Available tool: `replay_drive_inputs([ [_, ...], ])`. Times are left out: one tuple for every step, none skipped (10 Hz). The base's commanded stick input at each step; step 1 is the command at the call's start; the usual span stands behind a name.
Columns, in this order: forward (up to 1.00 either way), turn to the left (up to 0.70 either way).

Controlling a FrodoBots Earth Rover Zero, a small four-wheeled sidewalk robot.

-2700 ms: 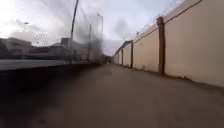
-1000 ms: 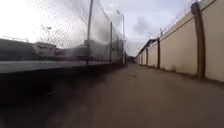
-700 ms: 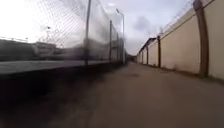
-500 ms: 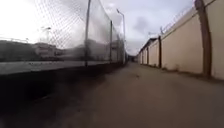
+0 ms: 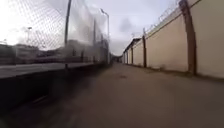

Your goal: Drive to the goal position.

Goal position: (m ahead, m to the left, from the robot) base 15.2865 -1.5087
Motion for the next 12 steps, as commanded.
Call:
replay_drive_inputs([
  [0.50, 0.00],
  [0.50, 0.00],
  [0.50, 0.00],
  [0.50, 0.00],
  [0.50, 0.00],
  [0.50, 0.00],
  [0.50, 0.00],
  [0.50, 0.00],
  [0.50, 0.00],
  [0.50, 0.00],
  [0.50, 0.00],
  [0.50, 0.00],
])
